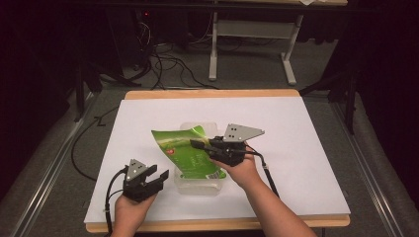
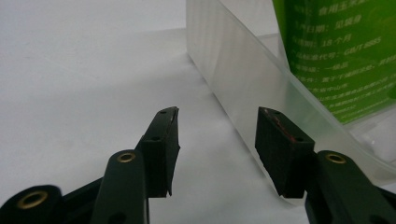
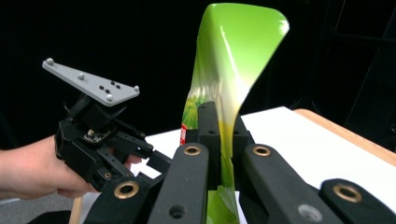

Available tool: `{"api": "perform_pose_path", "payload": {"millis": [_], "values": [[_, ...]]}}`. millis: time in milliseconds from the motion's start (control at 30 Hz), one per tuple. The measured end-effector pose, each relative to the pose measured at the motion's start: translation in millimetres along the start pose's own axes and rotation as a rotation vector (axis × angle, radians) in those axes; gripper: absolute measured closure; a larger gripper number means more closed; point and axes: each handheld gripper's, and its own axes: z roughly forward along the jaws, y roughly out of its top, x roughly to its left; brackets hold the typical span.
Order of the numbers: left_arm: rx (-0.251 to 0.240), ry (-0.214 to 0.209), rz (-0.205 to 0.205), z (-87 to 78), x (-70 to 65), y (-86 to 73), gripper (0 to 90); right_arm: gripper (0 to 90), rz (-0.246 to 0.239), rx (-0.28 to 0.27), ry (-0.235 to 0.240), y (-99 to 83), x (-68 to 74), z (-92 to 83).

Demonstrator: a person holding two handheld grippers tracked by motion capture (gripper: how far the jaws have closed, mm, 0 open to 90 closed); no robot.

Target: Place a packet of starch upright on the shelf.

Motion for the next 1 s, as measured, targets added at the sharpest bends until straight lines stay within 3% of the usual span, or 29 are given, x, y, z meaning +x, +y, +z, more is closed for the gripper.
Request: {"api": "perform_pose_path", "payload": {"millis": [133, 200, 533, 1000], "values": [[0.000, -0.002, -0.001, 0.2, 0.7, -0.1, 50.2, 90.0, 0.003, 0.027, -0.020, -12.7, 0.1, -3.8], [0.003, -0.001, 0.001, 0.2, 0.3, 0.2, 50.2, 90.0, 0.027, 0.009, -0.032, -18.8, -1.3, -10.1], [0.006, -0.006, 0.009, 1.4, -1.8, 0.2, 50.2, 82.9, 0.034, 0.023, -0.081, -26.3, 1.2, -29.8], [0.005, -0.009, 0.010, 1.1, -1.9, 0.1, 50.2, 88.8, 0.033, 0.023, -0.104, -30.4, 5.3, -34.4]]}}
